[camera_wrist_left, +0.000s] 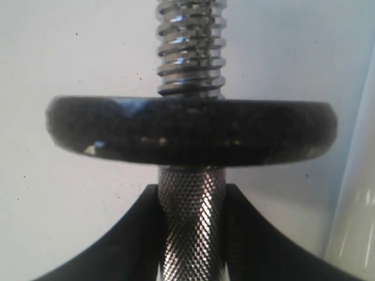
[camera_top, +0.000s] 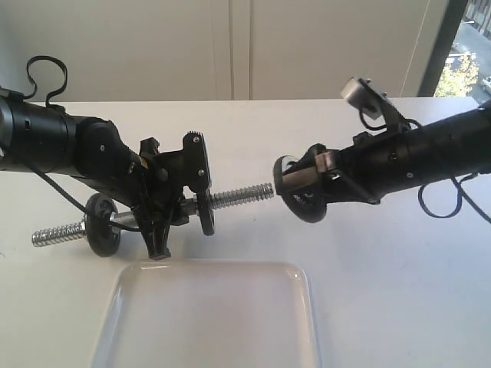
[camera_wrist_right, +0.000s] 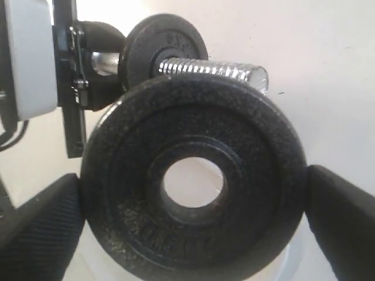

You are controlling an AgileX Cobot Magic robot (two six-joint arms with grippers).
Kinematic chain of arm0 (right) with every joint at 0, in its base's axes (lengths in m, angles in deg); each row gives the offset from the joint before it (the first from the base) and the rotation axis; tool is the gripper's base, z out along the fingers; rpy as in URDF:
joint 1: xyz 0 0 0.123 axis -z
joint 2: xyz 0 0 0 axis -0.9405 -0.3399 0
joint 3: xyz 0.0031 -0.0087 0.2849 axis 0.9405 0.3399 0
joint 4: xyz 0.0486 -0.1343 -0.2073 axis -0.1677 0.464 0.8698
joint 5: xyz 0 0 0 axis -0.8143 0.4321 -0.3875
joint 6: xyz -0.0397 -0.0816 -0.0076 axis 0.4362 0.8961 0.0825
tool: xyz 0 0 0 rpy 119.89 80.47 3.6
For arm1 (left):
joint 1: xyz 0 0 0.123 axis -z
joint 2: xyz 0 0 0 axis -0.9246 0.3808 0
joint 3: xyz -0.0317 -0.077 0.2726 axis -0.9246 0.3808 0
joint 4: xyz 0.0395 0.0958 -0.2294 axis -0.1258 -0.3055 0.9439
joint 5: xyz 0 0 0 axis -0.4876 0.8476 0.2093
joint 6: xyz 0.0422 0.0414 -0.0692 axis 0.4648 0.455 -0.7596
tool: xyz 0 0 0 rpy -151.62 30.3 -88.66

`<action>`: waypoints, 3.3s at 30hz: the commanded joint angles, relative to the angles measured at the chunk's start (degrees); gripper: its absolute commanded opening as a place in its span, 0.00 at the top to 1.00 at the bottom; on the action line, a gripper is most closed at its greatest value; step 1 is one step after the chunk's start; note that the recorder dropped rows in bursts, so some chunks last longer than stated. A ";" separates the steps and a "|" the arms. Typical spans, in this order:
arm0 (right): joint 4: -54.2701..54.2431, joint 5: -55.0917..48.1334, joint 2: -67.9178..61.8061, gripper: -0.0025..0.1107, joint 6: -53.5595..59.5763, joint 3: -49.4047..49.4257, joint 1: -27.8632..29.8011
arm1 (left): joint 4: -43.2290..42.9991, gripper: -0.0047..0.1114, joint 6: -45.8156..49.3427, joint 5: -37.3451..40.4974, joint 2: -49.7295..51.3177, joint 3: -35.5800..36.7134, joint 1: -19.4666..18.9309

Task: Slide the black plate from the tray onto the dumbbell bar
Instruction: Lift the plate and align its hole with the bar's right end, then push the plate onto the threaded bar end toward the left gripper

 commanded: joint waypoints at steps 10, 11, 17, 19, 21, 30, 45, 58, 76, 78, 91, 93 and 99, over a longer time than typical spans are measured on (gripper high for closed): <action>-15.86 -17.48 -17.79 0.98 10.41 -4.29 7.48 | 1.81 0.96 -0.71 -3.54 -2.95 -1.47 0.09; -16.15 -17.48 -18.31 0.98 10.67 -4.42 7.48 | 1.81 0.96 -0.71 -3.54 -3.18 -1.47 0.09; -19.65 -17.48 -18.69 0.98 11.36 -4.54 6.99 | 1.81 0.96 -0.85 -3.47 -4.37 -1.47 0.09; -20.22 -17.48 -18.69 0.98 11.63 -4.54 6.57 | 1.81 0.96 -0.85 -3.47 -4.37 -1.47 0.09; -21.18 -17.48 -18.69 0.98 11.63 -4.54 5.94 | 1.81 0.96 -0.85 -3.31 -4.50 -1.47 0.09; -24.74 -17.48 -18.69 0.98 11.76 -4.63 2.81 | 1.81 0.96 -0.85 -2.89 -5.50 -1.47 0.09; -25.74 -17.48 -20.79 0.98 9.26 -7.88 1.66 | 1.81 0.96 -0.85 -2.71 -5.73 -1.47 0.09; -26.93 -17.48 -23.65 0.98 8.98 -7.92 -1.24 | 1.81 0.96 -0.85 -2.71 -5.73 -1.47 0.09; -27.41 -17.48 -23.65 0.98 11.57 -9.17 -9.02 | 1.81 0.96 -1.10 -2.79 -5.73 -1.47 0.09; -27.41 -17.48 -23.65 0.98 11.57 -9.92 -10.17 | 1.81 0.96 -1.10 -2.79 -5.73 -1.47 0.09; -27.41 -12.60 -23.65 0.98 10.92 -12.44 -15.54 | 2.04 0.96 -1.21 -3.37 -5.73 -1.47 0.09; -27.41 -11.65 -23.65 0.98 10.50 -12.95 -16.43 | 2.04 0.96 -1.33 -3.61 -5.73 -1.47 0.09; -27.41 -9.61 -23.65 0.95 6.86 -13.21 -17.46 | 2.04 0.96 -1.33 -3.85 -5.73 -1.47 0.09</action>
